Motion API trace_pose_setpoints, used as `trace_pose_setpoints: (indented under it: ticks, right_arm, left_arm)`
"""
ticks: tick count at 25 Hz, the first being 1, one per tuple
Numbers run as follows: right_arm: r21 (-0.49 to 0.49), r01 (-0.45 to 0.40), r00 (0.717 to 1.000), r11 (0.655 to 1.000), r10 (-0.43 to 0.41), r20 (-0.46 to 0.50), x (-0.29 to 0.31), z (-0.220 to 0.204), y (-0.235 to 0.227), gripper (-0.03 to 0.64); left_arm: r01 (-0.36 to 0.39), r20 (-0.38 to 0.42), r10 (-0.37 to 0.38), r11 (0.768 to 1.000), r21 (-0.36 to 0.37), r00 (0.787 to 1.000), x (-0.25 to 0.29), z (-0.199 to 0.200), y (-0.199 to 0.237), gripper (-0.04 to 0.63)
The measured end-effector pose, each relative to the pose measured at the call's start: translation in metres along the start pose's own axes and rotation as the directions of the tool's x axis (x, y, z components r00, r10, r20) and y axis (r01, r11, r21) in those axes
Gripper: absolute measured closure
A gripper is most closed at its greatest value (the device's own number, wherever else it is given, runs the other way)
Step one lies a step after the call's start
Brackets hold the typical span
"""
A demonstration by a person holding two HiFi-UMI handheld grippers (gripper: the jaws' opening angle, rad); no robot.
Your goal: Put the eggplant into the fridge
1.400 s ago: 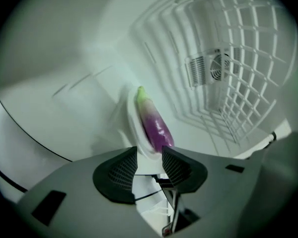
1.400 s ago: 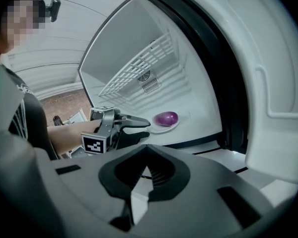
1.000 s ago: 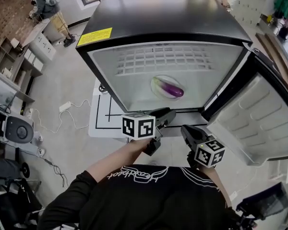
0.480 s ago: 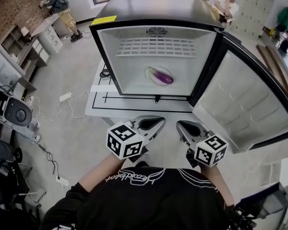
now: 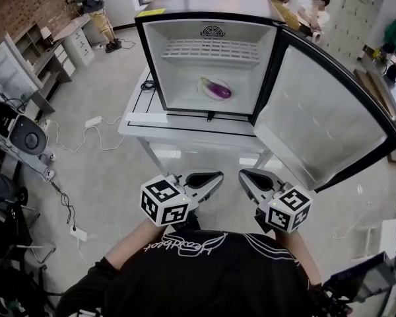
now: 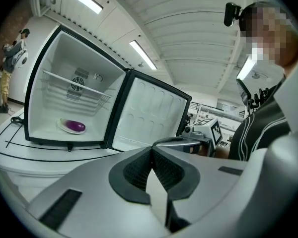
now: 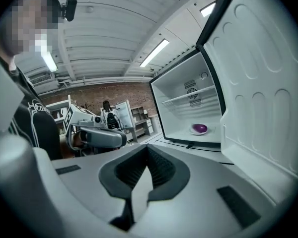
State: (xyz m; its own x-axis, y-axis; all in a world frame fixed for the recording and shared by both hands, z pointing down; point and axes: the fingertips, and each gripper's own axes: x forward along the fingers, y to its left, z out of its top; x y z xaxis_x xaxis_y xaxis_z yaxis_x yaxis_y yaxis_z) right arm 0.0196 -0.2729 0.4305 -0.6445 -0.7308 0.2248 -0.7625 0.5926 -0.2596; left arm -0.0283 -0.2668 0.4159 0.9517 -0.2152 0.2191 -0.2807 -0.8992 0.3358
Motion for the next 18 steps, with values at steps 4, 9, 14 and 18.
trace_pose_setpoints:
  ticks: [4,9,14,18]
  right_arm:
    - [-0.002,-0.008,1.000,1.000,0.008,0.001,-0.019,-0.016,0.016,0.611]
    - [-0.025,-0.018,1.000,1.000,0.017,-0.006,-0.035,-0.029,0.031,0.611]
    - [-0.055,-0.015,1.000,0.998,0.014,-0.009,-0.045,-0.032,0.043,0.611]
    - [-0.062,-0.012,1.000,0.998,0.011,-0.023,-0.045,-0.045,0.044,0.611]
  left_arm:
    - [-0.013,0.017,0.013,1.000,-0.006,1.000,-0.010,-0.016,-0.020,0.588]
    - [-0.039,0.031,0.040,0.999,-0.028,0.999,-0.019,-0.029,-0.036,0.588]
    - [-0.036,0.024,0.036,0.999,-0.005,0.999,-0.022,-0.035,-0.051,0.588]
    - [-0.028,0.016,0.028,1.000,0.004,0.999,-0.021,-0.041,-0.056,0.587]
